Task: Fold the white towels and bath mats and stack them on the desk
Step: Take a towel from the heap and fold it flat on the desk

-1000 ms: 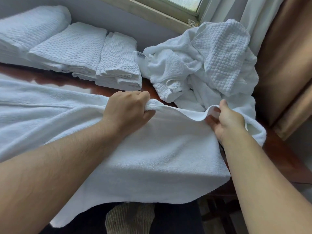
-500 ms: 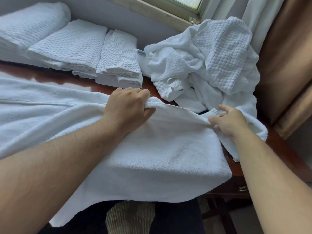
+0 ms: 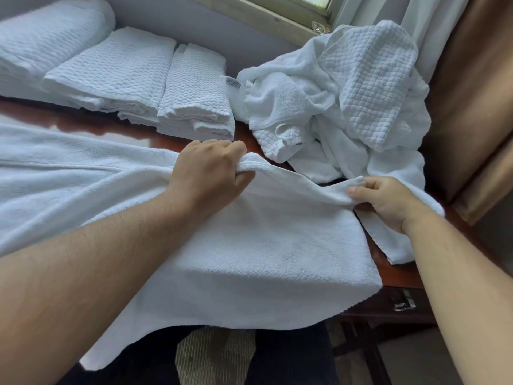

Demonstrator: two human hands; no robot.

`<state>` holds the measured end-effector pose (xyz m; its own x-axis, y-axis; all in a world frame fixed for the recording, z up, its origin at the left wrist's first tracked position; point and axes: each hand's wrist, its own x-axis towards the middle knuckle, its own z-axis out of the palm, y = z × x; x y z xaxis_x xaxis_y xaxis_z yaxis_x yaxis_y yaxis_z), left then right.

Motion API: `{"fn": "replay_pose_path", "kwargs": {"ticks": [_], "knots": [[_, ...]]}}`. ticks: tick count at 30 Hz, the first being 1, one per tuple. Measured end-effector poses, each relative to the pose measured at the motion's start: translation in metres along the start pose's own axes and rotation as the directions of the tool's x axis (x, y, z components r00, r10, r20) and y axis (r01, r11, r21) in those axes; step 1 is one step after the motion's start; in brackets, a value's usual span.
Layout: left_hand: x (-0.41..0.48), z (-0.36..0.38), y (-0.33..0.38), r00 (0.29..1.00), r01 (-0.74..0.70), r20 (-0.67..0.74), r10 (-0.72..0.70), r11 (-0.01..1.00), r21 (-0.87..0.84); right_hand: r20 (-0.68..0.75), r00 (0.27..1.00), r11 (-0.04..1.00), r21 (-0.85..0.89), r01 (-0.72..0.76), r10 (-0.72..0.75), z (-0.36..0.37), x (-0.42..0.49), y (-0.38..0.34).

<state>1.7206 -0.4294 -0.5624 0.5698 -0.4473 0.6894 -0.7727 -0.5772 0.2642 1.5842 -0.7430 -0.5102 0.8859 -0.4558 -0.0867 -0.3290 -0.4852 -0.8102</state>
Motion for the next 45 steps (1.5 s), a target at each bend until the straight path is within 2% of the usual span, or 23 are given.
{"fn": "replay_pose_path", "kwargs": {"ticks": [4,7,8,9,11,13,16,19,20,21,22,23,24,25,26,28,31,34,36,38,40,43,45], "knots": [[-0.001,0.0,0.0,1.0,-0.019,0.0,0.019,1.0,-0.01,-0.12,0.992,0.961,0.277,0.01,0.024,0.002,-0.001,-0.004],[-0.001,0.0,0.0,0.999,-0.03,0.018,0.03,1.0,0.001,-0.234,0.972,0.928,0.368,0.057,0.033,0.0,0.0,-0.003],[-0.001,0.0,0.001,0.999,-0.036,0.023,0.036,0.999,0.01,-0.271,0.962,0.938,0.339,0.065,0.031,0.0,0.002,-0.002],[-0.001,0.0,0.001,0.999,-0.045,0.027,0.045,0.999,0.019,-0.299,0.954,0.966,0.25,0.065,0.013,-0.002,0.004,-0.002],[0.0,-0.001,0.003,0.997,-0.071,0.025,0.07,0.997,0.035,-0.344,0.936,0.996,-0.073,0.057,-0.079,-0.001,0.007,-0.002],[0.001,-0.002,0.003,0.994,-0.104,0.02,0.103,0.993,0.06,-0.441,0.871,0.938,-0.341,0.059,-0.215,0.002,0.007,-0.006],[0.002,-0.003,0.005,0.989,-0.145,0.024,0.143,0.983,0.113,-0.552,0.749,0.833,-0.553,0.0,-0.366,0.01,0.005,-0.016],[0.002,-0.004,0.005,0.986,-0.164,0.045,0.158,0.974,0.156,-0.575,0.763,0.749,-0.635,-0.189,-0.294,0.016,0.003,-0.02],[0.002,-0.004,0.004,0.985,-0.169,0.057,0.161,0.972,0.161,-0.588,0.781,0.777,-0.585,-0.232,-0.21,0.017,0.002,-0.022],[0.002,-0.003,0.004,0.984,-0.171,0.077,0.161,0.972,0.162,-0.596,0.8,0.863,-0.439,-0.248,-0.073,0.019,0.0,-0.026],[0.002,-0.003,0.005,0.983,-0.169,0.103,0.153,0.972,0.162,-0.564,0.818,0.953,-0.167,-0.252,0.117,0.022,-0.001,-0.03],[0.002,-0.004,0.006,0.981,-0.164,0.126,0.145,0.973,0.161,-0.466,0.828,0.95,0.162,-0.266,0.311,0.027,-0.002,-0.034],[0.002,-0.004,0.007,0.98,-0.162,0.138,0.141,0.974,0.16,-0.333,0.834,0.858,0.43,-0.281,0.44,0.033,-0.005,-0.038],[0.001,-0.004,0.007,0.98,-0.164,0.14,0.142,0.974,0.159,-0.229,0.84,0.749,0.603,-0.274,0.492,0.039,-0.006,-0.039],[0.001,-0.005,0.008,0.98,-0.163,0.14,0.141,0.974,0.157,-0.184,0.839,0.663,0.706,-0.249,0.512,0.046,-0.007,-0.039],[0.001,-0.006,0.01,0.982,-0.141,0.144,0.119,0.978,0.155,-0.197,0.82,0.566,0.805,-0.177,0.537,0.061,-0.01,-0.036],[0.001,-0.004,0.009,0.986,-0.121,0.135,0.101,0.982,0.144,-0.294,0.757,0.495,0.868,-0.045,0.584,0.081,-0.008,-0.029],[0.004,-0.001,0.009,0.988,-0.125,0.11,0.109,0.981,0.149,-0.392,0.751,0.523,0.849,0.073,0.532,0.085,0.006,-0.025],[0.008,0.003,0.009,0.988,-0.13,0.104,0.114,0.979,0.159,-0.535,0.722,0.659,0.737,0.146,0.438,0.084,0.016,-0.02],[0.012,0.008,0.008,0.986,-0.142,0.111,0.124,0.976,0.165,-0.713,0.647,0.88,0.455,0.135,0.269,0.082,0.028,-0.011],[0.017,0.014,0.007,0.985,-0.148,0.118,0.129,0.974,0.17,-0.777,0.611,0.955,0.274,0.109,0.153,0.08,0.038,-0.005],[0.024,0.02,0.004,0.985,-0.146,0.117,0.127,0.975,0.17,-0.748,0.647,0.955,0.278,0.103,0.148,0.075,0.05,0.0],[0.026,0.019,0.005,0.982,-0.154,0.135,0.133,0.975,0.159,-0.675,0.712,0.936,0.345,0.076,0.191,0.07,0.053,-0.002]]}}
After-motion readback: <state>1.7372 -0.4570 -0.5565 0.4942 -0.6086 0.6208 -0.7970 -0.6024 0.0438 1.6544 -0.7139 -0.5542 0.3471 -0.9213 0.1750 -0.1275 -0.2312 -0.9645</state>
